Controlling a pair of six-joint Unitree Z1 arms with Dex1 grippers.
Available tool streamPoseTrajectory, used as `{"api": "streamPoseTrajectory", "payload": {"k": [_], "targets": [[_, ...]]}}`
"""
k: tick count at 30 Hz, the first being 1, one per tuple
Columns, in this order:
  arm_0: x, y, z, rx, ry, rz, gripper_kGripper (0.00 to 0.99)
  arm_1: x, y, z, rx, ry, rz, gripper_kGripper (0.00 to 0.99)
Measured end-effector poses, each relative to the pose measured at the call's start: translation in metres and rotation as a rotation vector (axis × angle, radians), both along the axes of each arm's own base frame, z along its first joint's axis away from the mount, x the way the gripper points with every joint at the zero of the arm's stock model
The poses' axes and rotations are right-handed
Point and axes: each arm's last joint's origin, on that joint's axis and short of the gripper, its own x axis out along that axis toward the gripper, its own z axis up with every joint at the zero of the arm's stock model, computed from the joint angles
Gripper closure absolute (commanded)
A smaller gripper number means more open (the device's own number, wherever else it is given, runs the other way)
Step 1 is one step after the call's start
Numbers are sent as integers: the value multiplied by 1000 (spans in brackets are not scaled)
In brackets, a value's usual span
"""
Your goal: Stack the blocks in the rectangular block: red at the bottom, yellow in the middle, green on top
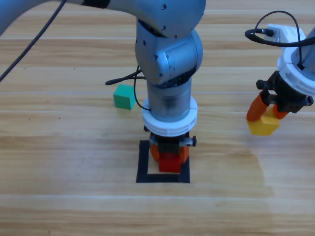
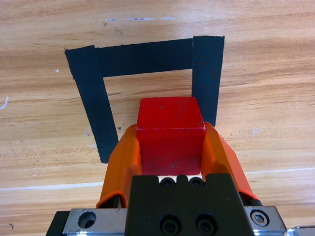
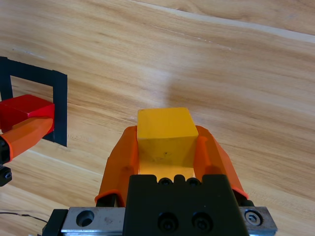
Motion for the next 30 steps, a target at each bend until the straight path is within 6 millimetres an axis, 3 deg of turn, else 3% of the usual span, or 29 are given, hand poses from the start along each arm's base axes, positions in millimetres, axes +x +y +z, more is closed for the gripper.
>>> {"api": "streamPoseTrajectory", "payload": {"k": [24, 26, 27, 29, 30], "targets": [[3, 4, -1, 7, 2, 11, 949, 0, 0, 0, 9, 5, 3, 990], [3, 4, -1, 7, 2, 11, 792, 0, 0, 0, 10, 4, 3, 990], [3, 4, -1, 7, 2, 11, 642, 0, 0, 0, 10, 4, 3, 990], [3, 4, -1, 7, 2, 11, 21, 0, 0, 0, 10, 4, 3, 990], [3, 4, -1, 7, 1, 11, 0, 0, 0, 0, 10, 4, 3, 990]]}}
